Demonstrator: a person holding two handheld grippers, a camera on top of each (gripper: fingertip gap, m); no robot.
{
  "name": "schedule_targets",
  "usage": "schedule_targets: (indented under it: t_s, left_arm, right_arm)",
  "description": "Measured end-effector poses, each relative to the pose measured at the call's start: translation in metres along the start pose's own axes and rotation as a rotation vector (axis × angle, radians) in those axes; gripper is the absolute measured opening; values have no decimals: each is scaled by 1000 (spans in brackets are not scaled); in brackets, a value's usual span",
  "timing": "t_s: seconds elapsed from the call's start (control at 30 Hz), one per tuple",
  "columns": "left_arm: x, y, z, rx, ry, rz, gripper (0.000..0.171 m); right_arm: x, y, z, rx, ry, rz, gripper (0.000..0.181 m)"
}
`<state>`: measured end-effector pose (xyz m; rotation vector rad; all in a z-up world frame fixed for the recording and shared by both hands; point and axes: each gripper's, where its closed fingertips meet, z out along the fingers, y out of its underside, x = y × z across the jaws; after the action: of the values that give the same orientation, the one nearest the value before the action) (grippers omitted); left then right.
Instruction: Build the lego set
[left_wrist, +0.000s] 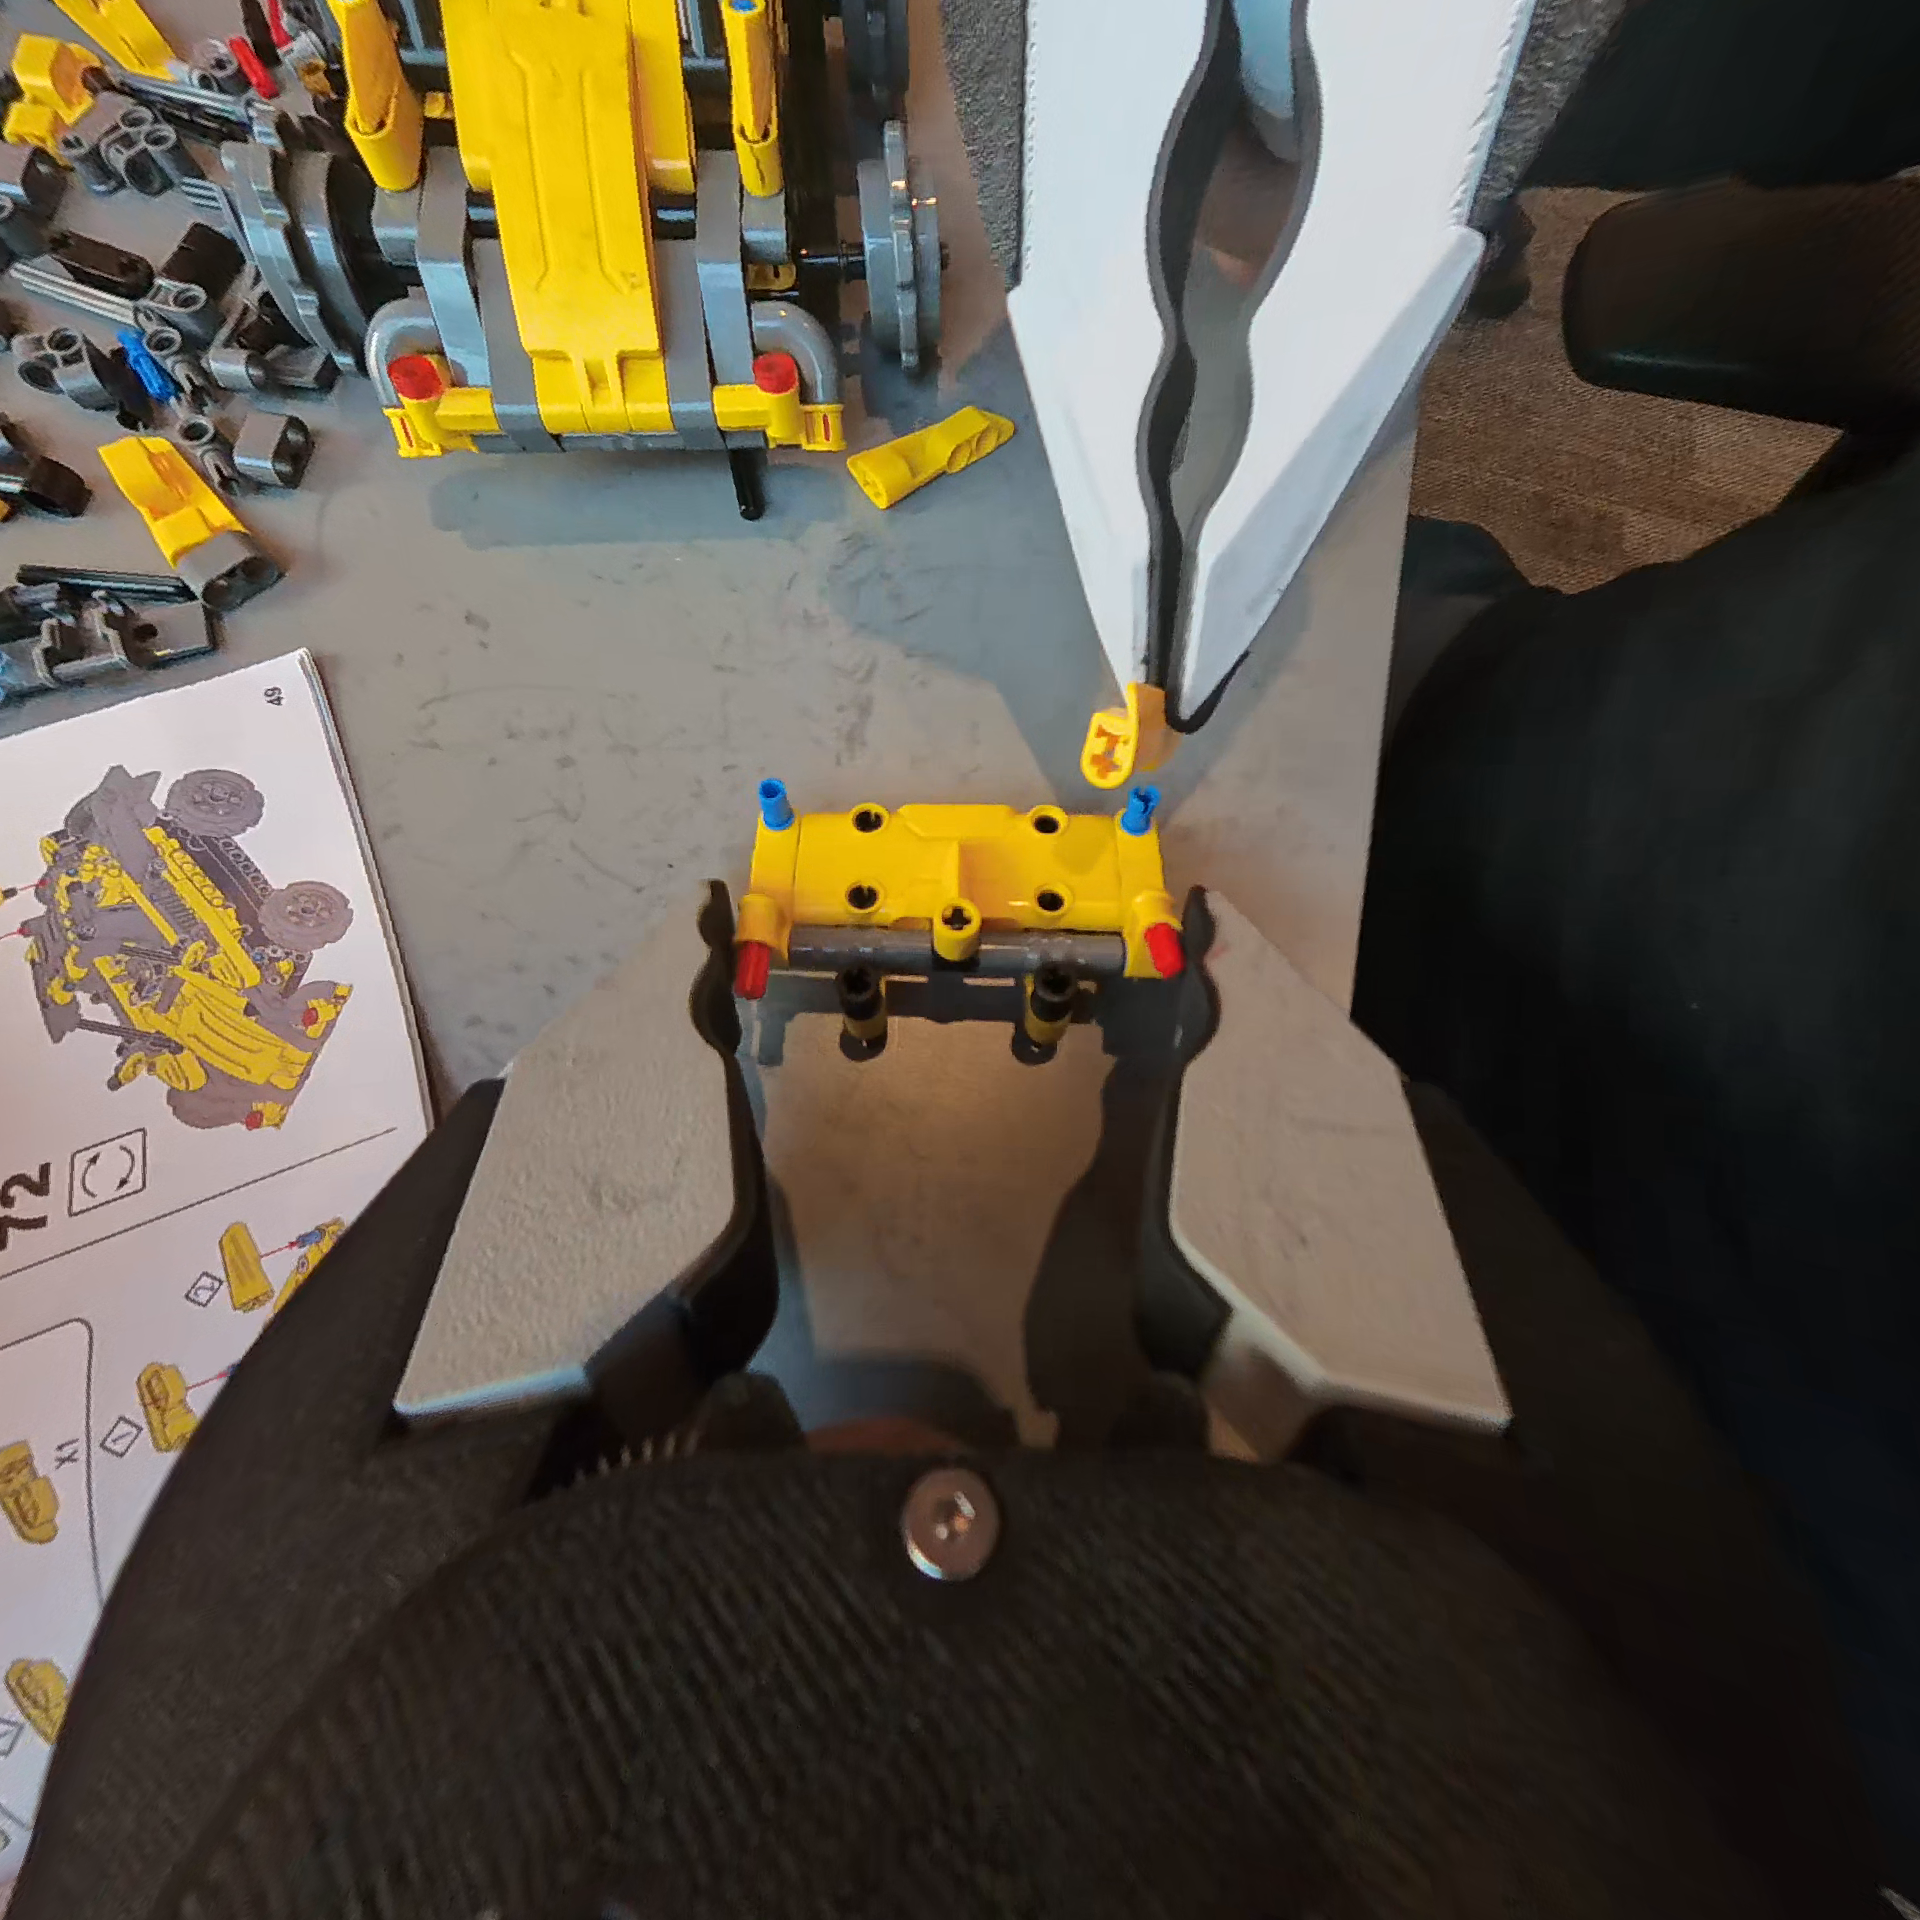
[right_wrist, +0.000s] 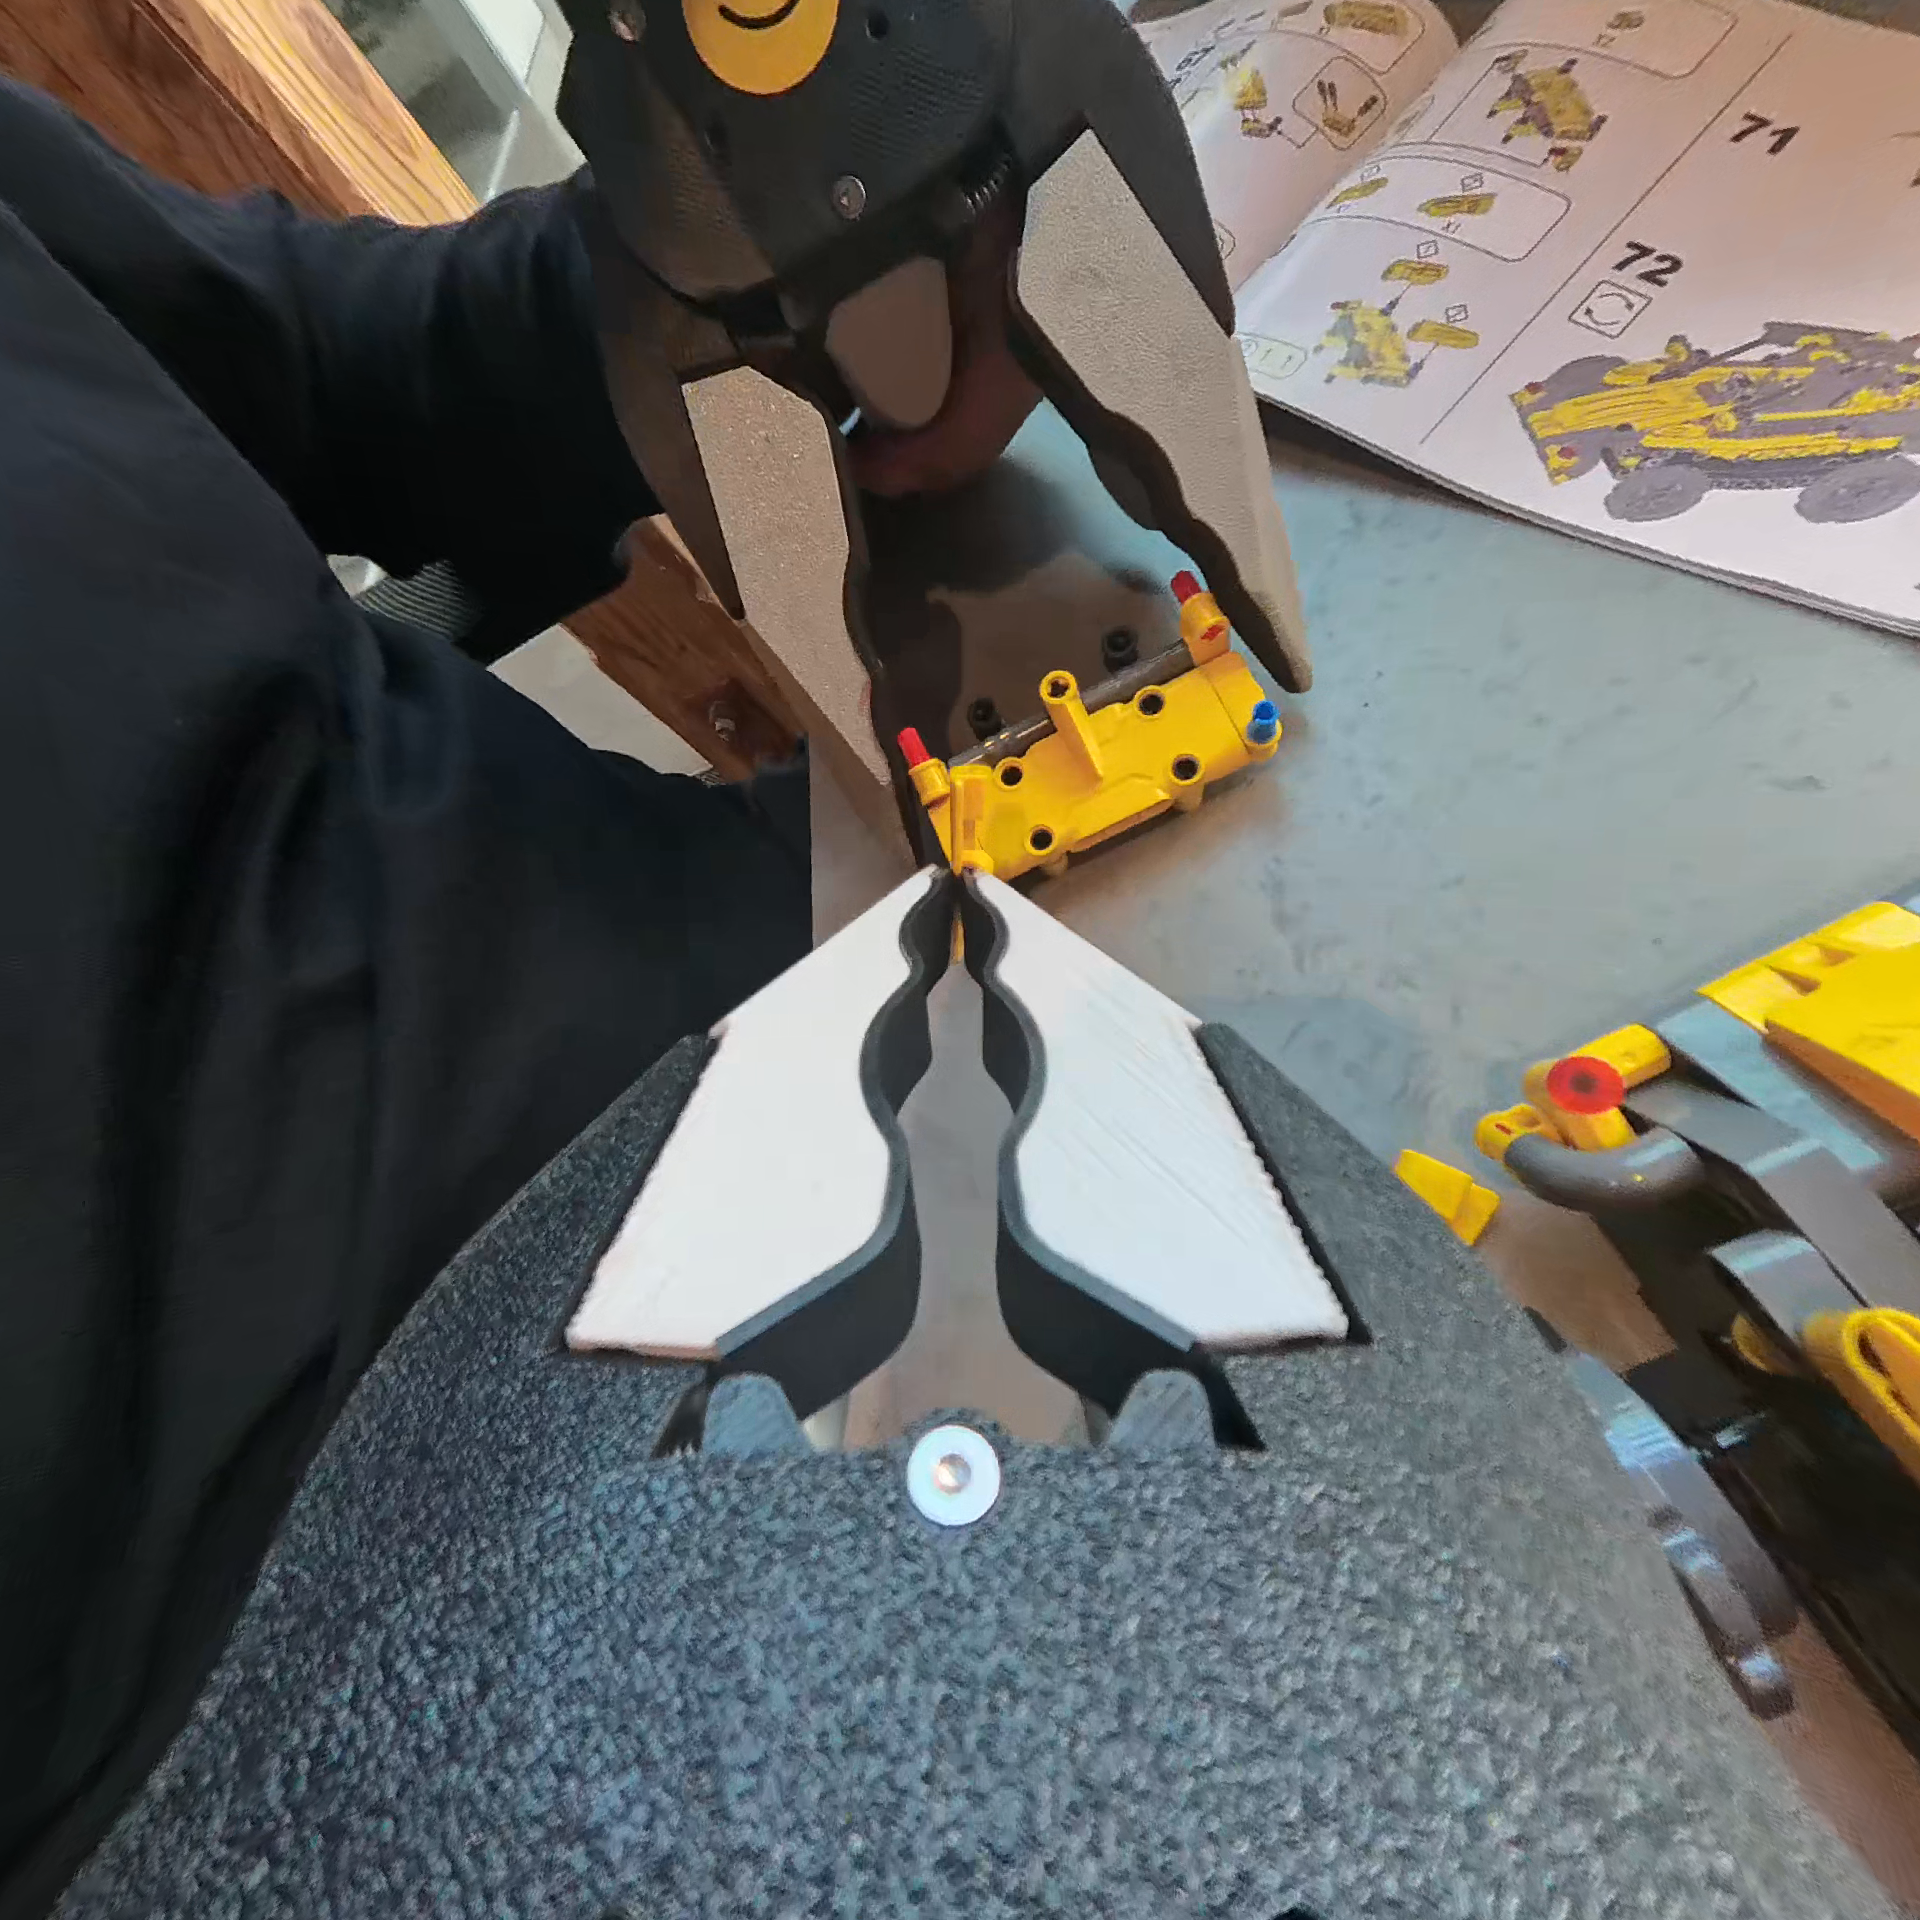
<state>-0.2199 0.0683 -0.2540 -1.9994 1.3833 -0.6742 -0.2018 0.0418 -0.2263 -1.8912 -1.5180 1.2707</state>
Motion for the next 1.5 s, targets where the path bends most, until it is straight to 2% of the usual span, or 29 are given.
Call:
schedule_targets:
  t_s: [0.3, 0.7, 0.87, 1.03, 1.23, 1.37, 1.5]
  left_arm:
    - [-1, 2, 2, 2, 1, 32, 82]
    - [1, 1, 2, 6, 25, 21, 82]
    - [1, 2, 2, 7, 17, 32, 82]
    - [1, 2, 2, 8, 11, 41, 82]
    - [1, 1, 2, 11, -13, 66, 82]
    - [1, 1, 2, 12, -28, 79, 82]
    - [1, 1, 2, 12, -37, 84, 82]
  right_arm:
    - [2, -1, 1, 15, -36, 42, 1]
    - [0, 1, 4, -37, -7, -52, 1]
    - [-3, 1, 5, -134, 65, -213, 1]
    - [-3, 2, 6, -201, 71, -281, 1]
    - [-3, 2, 8, -313, 204, -524, 1]
    - [-4, 3, 9, -341, 291, -682, 1]
    - [-4, 3, 9, -334, 326, -740, 1]
